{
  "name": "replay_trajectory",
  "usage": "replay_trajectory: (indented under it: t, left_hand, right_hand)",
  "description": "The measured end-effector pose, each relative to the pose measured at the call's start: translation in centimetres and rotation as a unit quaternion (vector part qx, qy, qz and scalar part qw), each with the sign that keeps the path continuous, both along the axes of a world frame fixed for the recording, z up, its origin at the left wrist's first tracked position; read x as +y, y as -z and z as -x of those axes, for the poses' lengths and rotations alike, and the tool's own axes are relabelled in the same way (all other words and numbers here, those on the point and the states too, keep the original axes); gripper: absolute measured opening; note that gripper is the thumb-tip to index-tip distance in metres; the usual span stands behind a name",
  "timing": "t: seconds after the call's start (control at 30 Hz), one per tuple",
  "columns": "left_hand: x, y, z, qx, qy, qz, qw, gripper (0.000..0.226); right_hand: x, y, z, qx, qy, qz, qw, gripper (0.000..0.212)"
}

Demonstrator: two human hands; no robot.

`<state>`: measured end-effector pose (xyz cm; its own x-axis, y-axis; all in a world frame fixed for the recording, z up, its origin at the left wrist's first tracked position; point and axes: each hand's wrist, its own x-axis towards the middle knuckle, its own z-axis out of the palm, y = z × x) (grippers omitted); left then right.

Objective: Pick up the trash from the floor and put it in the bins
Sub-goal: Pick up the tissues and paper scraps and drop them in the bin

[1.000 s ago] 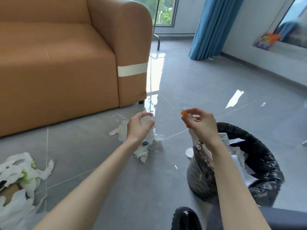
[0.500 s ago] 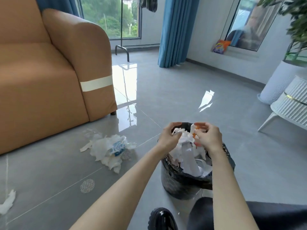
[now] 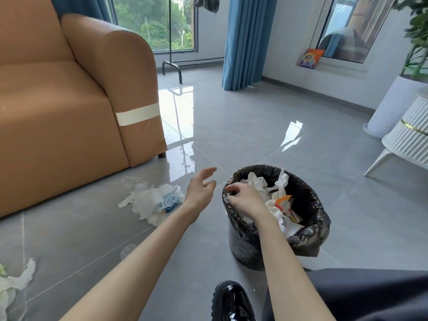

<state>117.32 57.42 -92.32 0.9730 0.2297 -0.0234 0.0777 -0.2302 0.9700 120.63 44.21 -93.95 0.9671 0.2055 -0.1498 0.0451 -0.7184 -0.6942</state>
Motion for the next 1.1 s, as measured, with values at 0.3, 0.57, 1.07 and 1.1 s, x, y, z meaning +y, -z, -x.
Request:
replay_trajectory:
  t: [0.3,0.57,1.07,1.1]
  left_hand:
    - [1.1,1.6,0.9,0.024,0.003,-0.007,1.0,0.037]
    - [2.2,2.5,0.4,0.03,0.0,-0.005,1.0,0.036]
    - [9.9,9.0,-2.1,0.07,-0.035,-0.061,0.995,0.033]
    - [10.3,9.4,-2.2,0.074,-0.036,-0.06,0.995,0.034]
  right_hand:
    - [0.4,3.3,2.4,-0.067,0.072,0.059,0.993,0.052]
    - [-0.8,3.1,1.7,-0.141,0.181,0.155,0.961,0.045]
    - [5.7,15.4,-3.5,0.124,0.084,0.095,0.984,0.055]
    - [5.6,16.5,-4.0,0.135,0.105,0.087,0.981,0.056]
